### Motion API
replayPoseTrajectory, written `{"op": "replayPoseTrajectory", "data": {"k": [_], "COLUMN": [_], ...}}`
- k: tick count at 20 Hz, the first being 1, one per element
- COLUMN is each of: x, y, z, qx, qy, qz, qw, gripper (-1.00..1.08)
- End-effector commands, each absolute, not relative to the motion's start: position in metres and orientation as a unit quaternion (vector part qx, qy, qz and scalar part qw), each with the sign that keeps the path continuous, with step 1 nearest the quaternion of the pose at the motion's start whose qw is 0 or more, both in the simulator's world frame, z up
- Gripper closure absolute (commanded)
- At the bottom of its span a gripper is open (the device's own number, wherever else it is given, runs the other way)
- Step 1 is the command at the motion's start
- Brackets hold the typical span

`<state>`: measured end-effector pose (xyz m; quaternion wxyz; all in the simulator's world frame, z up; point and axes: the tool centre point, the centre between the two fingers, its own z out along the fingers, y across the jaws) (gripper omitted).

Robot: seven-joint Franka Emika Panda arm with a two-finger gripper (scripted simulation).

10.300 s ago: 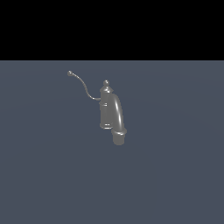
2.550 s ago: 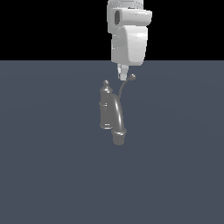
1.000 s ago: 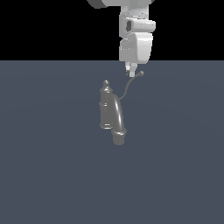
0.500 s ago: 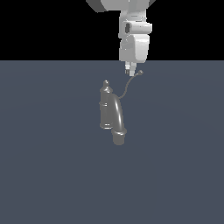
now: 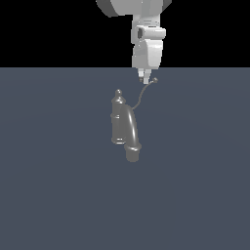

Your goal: Turn on the faucet by rotating a designated handle.

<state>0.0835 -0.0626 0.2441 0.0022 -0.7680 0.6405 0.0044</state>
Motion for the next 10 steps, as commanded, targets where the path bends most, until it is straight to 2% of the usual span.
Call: {"op": "replayPoseTrajectory", "data": {"k": [1,10], "x": [0.092,0.111], "y": [-0.075,-0.078], "z": [0.242,0.242], "qx": [-0.762,-0.759], "qy": [0.647,0.651], "qz": [0.001,0.0], "qw": [0.001,0.0], "gripper": [1.08,1.08]}}
